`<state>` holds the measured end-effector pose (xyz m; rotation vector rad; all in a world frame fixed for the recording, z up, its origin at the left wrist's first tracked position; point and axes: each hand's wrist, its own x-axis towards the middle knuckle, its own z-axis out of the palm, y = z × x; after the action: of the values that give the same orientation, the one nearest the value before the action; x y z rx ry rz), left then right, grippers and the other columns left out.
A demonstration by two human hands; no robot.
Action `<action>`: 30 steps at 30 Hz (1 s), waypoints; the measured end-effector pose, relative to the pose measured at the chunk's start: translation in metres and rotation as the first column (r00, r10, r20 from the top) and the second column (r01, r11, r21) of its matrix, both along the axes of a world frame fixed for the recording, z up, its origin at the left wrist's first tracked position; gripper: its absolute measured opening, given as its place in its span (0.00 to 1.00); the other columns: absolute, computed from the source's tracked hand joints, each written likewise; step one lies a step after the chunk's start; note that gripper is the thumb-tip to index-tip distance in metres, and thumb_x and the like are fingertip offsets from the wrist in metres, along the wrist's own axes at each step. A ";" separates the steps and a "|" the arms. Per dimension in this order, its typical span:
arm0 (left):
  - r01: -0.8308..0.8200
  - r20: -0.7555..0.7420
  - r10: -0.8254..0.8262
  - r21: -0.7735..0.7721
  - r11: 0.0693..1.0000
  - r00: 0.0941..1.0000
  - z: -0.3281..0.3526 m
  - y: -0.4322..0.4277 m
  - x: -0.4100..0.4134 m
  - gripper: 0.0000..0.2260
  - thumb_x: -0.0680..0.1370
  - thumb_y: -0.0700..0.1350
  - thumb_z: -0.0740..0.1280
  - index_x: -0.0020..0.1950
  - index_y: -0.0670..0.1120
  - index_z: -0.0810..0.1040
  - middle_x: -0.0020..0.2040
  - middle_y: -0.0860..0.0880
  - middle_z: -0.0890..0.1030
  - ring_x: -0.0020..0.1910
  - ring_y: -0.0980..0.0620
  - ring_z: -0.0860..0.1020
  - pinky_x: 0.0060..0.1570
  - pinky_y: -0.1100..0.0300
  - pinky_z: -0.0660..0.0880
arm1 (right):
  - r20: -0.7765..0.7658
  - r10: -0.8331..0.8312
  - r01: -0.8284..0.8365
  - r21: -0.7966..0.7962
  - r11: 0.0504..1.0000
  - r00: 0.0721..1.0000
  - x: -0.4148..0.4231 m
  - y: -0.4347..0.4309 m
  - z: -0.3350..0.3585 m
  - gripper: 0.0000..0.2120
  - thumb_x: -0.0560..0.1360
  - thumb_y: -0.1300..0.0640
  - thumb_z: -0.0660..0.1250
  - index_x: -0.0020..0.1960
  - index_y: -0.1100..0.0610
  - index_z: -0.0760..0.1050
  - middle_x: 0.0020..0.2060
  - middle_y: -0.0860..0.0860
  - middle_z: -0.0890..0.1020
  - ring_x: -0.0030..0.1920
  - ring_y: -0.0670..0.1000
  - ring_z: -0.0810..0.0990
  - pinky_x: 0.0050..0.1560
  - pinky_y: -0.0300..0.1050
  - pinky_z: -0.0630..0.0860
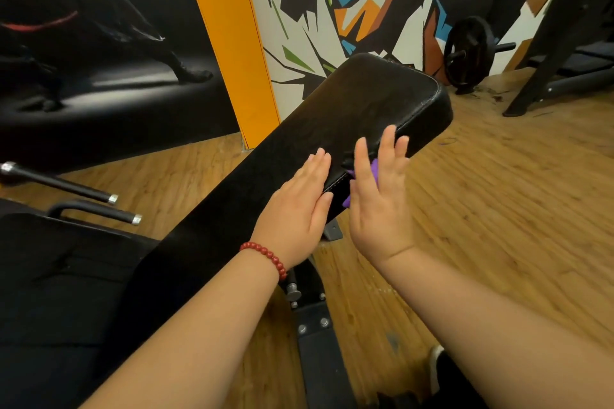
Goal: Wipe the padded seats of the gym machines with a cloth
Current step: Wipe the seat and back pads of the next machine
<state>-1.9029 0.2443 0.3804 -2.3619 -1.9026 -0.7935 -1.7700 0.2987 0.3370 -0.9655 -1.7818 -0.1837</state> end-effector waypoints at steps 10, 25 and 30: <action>-0.011 0.041 0.012 -0.040 0.999 0.999 -0.004 -0.008 -0.008 0.24 0.84 0.48 0.53 0.79 0.52 0.49 0.78 0.58 0.51 0.72 0.68 0.46 0.69 0.69 0.46 | 0.033 -0.020 0.018 0.078 0.997 0.999 0.016 0.009 0.022 0.29 0.79 0.62 0.53 0.78 0.59 0.49 0.76 0.64 0.49 0.76 0.61 0.42 0.76 0.53 0.40; -0.108 0.031 0.106 0.046 0.993 0.994 -0.020 -0.015 -0.013 0.24 0.83 0.48 0.55 0.79 0.50 0.53 0.78 0.54 0.55 0.71 0.66 0.49 0.69 0.67 0.50 | 0.240 0.054 -0.095 0.163 0.982 0.969 0.020 0.007 0.007 0.28 0.78 0.62 0.54 0.77 0.59 0.53 0.75 0.62 0.55 0.77 0.58 0.45 0.77 0.51 0.41; -0.066 0.034 0.066 0.001 0.998 0.997 -0.017 -0.016 -0.017 0.24 0.84 0.48 0.54 0.78 0.52 0.49 0.78 0.57 0.53 0.71 0.68 0.47 0.68 0.69 0.47 | 0.378 0.134 -0.215 0.180 0.960 0.916 0.017 0.004 -0.001 0.33 0.73 0.67 0.59 0.76 0.59 0.54 0.75 0.60 0.56 0.76 0.54 0.45 0.77 0.47 0.38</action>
<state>-1.9202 0.2278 0.3630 -2.2851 -1.9802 -0.8362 -1.7531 0.3031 0.3365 -0.6351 -2.1240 -0.4590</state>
